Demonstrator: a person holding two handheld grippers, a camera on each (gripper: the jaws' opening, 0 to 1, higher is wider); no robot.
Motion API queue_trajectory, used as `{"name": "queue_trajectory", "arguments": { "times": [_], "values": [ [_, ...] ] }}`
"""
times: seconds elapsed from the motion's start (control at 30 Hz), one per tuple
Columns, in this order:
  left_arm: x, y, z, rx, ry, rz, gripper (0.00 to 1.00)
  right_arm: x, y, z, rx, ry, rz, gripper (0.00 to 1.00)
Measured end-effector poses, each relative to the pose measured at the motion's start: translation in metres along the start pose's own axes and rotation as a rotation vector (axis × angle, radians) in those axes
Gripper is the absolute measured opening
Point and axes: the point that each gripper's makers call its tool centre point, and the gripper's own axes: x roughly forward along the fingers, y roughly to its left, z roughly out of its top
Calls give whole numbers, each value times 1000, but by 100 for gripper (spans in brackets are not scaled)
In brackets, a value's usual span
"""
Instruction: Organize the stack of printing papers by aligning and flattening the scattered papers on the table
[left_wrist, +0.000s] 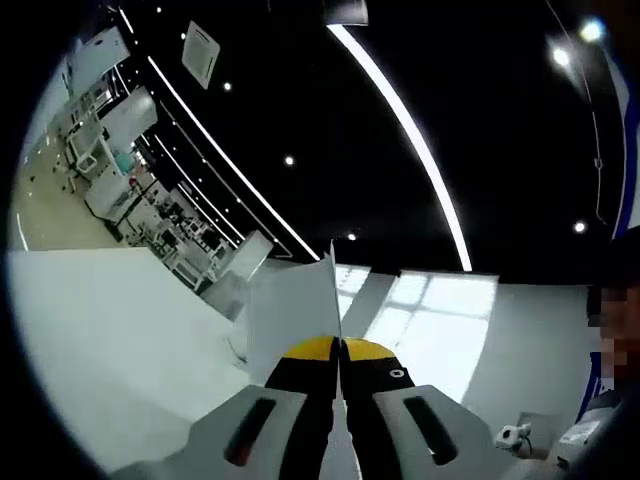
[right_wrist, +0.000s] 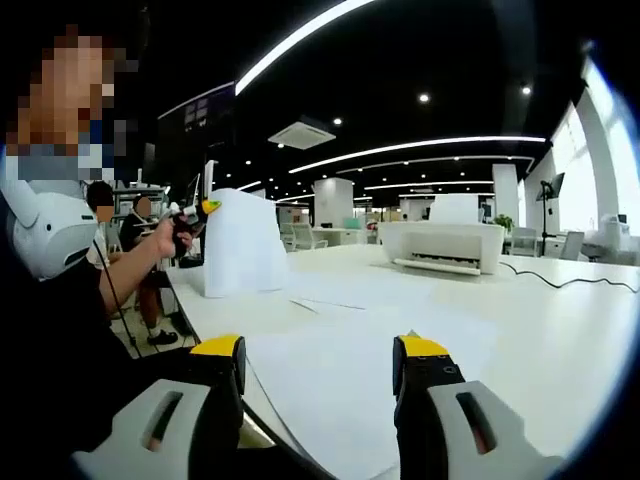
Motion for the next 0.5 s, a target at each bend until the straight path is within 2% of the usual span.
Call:
{"name": "queue_trajectory", "arguments": {
  "times": [0.2, 0.5],
  "values": [
    [-2, 8, -9, 44, 12, 47, 6, 4, 2, -2, 3, 6, 7, 55],
    [-6, 31, -17, 58, 14, 122, 6, 2, 2, -4, 5, 12, 3, 55]
  ]
}}
